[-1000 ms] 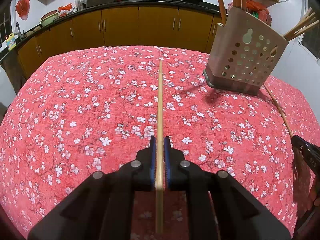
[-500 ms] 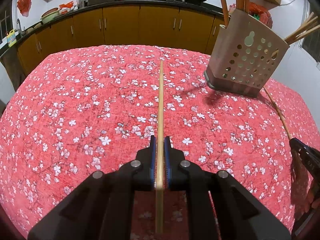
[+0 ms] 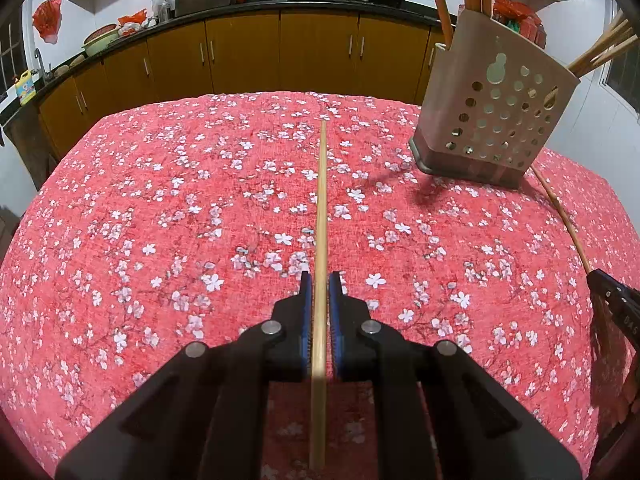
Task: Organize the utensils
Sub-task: 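Lift the left gripper's chopstick upright over the holder while the right gripper lifts its chopstick, then open the left gripper to drop the chopstick into the holder while the right gripper releases its chopstick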
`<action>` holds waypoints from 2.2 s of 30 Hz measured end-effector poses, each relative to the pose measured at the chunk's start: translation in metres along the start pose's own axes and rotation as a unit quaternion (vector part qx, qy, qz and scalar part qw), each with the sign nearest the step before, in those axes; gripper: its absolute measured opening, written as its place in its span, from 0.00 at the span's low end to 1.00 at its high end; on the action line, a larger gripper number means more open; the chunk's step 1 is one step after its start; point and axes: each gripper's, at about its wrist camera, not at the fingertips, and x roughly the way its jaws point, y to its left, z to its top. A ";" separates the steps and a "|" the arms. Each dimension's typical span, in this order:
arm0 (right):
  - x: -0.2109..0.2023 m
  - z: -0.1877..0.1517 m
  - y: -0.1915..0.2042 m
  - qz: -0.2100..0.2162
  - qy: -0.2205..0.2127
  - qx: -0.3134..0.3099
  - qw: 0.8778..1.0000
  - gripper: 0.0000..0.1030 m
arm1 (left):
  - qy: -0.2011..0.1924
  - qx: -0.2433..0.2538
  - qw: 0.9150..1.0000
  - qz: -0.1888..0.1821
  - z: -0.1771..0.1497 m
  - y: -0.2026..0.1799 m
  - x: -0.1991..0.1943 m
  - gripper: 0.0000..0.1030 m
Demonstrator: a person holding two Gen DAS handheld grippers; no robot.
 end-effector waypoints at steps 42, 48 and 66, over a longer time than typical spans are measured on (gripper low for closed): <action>-0.146 0.046 -0.018 0.057 -0.215 0.038 0.974 0.07 | -0.162 0.006 0.981 -0.105 0.055 0.001 -0.157 0.07; -0.187 0.070 -0.008 0.095 -0.271 0.030 0.957 0.07 | -0.193 0.017 0.973 -0.128 0.072 -0.009 -0.181 0.07; -0.191 0.129 0.029 0.117 -0.381 0.027 0.917 0.07 | -0.303 -0.031 0.939 -0.158 0.147 -0.034 -0.212 0.07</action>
